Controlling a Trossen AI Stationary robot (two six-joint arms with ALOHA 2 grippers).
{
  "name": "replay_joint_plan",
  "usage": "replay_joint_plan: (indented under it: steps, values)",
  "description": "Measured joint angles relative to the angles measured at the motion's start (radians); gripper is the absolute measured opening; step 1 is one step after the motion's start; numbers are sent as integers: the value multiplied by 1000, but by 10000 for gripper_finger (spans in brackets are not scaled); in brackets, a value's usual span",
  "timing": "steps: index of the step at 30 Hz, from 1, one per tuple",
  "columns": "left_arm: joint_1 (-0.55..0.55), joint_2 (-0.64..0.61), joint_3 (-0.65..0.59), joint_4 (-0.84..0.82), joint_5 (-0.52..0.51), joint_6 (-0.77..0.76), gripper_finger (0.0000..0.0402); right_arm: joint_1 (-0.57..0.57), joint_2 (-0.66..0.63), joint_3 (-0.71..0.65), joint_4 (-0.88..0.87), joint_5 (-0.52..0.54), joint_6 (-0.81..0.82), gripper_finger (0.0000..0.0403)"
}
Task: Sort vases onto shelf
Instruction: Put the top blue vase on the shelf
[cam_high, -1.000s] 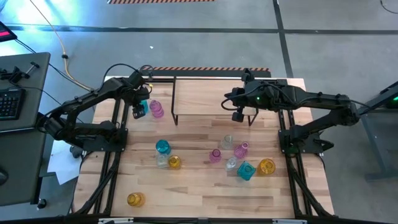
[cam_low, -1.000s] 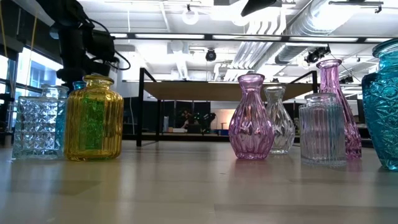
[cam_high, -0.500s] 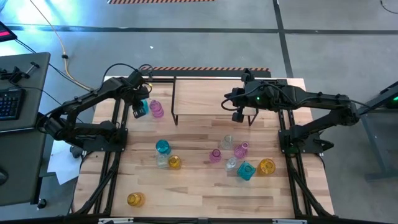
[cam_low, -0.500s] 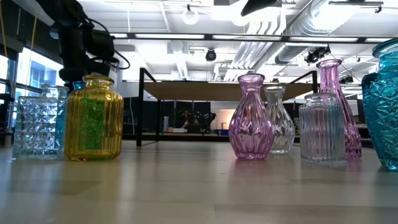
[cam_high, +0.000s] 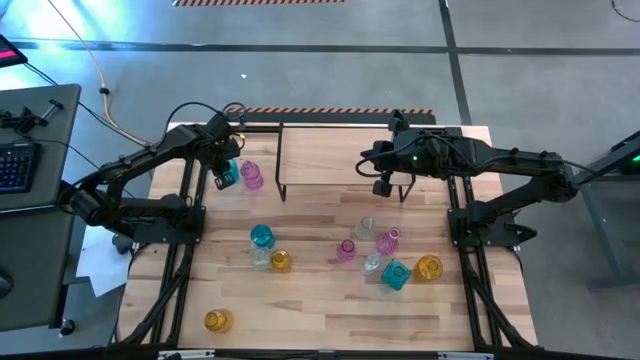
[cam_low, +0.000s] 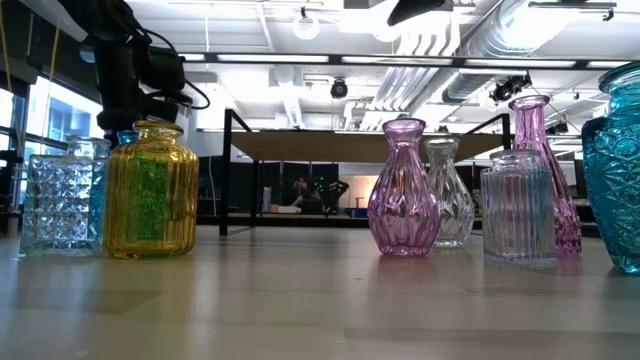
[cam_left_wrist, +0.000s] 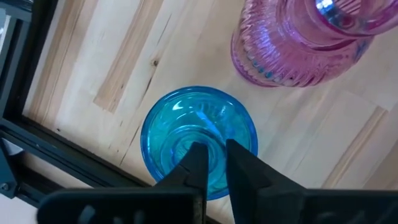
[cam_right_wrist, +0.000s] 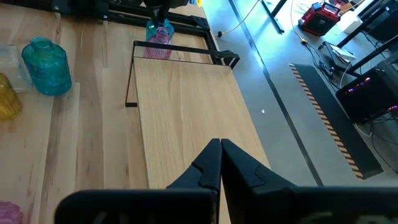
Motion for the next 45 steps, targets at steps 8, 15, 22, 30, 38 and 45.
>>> replay_joint_plan:
  steps: [8, 15, 22, 30, 38, 45]
  values:
    - [0, 2, 15, -33, -8, -25, 19, 40, 0, 0, 0, 0, 0, 0]
    - [0, -35, 81, -76, -1, -37, 19, 44, 0, 0, -1, 25, 0, 0]
    - [0, -109, 186, -121, -15, -51, 20, 44, 0, 0, 0, 34, -8, 0]
    - [-6, -161, 363, -129, -28, -58, 20, 43, 0, 0, 0, 64, -8, 0]
    - [-129, -84, 573, -86, -24, -97, 20, 43, 0, 0, 19, 67, -17, 0]
    - [-278, 89, 727, -41, -35, -113, 20, 43, 0, 0, 53, 67, -34, 0]
